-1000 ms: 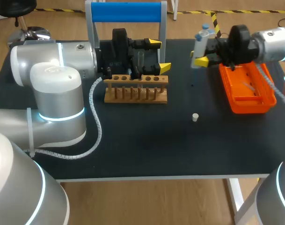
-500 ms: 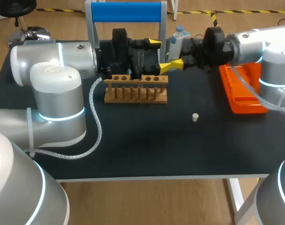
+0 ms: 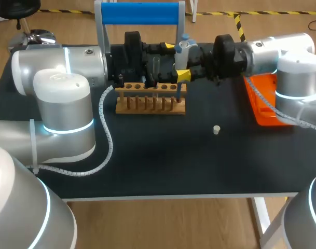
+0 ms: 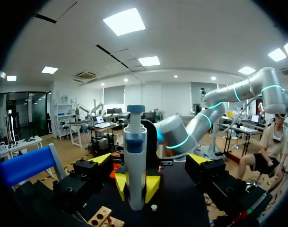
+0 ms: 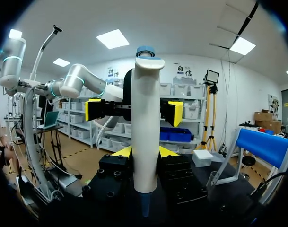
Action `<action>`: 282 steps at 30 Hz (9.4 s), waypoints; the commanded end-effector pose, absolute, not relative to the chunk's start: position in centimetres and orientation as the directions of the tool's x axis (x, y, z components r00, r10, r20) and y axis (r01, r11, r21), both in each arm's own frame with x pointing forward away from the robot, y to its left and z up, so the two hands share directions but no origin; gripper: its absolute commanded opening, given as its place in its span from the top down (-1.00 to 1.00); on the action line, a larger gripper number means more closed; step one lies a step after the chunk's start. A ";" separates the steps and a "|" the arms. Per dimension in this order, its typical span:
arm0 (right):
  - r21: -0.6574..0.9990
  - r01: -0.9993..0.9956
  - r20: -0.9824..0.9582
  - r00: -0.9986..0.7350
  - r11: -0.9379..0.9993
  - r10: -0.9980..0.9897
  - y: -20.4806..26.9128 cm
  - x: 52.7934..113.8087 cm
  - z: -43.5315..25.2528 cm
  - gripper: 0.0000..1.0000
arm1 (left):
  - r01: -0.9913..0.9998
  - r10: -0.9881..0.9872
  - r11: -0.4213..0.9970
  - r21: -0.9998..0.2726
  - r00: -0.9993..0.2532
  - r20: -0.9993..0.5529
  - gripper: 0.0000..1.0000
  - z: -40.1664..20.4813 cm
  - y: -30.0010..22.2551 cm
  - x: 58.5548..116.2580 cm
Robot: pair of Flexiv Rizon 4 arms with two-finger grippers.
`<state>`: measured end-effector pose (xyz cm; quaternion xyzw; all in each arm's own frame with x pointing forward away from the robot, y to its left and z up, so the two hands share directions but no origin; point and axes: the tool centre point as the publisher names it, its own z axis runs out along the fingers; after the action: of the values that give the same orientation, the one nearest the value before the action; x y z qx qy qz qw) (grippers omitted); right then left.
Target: Invert the test tube, pick up the pipette, mount the tip to pipette, aspirate from beaker and dispense into the tube, eject the tip, return the pipette, and cap with the stopper.
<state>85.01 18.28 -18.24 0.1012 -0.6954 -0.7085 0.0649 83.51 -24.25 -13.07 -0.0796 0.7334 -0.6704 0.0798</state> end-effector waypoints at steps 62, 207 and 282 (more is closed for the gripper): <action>0.996 -0.091 -0.094 -0.979 -0.024 -0.182 14.8 84.8 -17.3 -1.00 | -0.008 -0.227 0.084 -0.996 -0.974 -0.012 1.00 -13.2 -24.4 83.5; 0.925 0.014 -0.088 -0.964 0.380 0.249 20.1 109.0 -16.8 -1.00 | -0.268 -0.740 0.223 -0.937 -0.673 0.016 1.00 -15.1 -10.8 97.4; 0.925 0.014 -0.088 -0.964 0.380 0.249 20.1 109.0 -16.8 -1.00 | -0.537 -0.981 0.147 -0.831 -0.189 -0.052 1.00 -17.4 -4.5 115.4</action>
<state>108.89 20.17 -16.88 -0.0807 -0.8224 -0.5525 -0.1090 114.72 -4.15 -17.59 -0.5483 0.6857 -0.3568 0.3191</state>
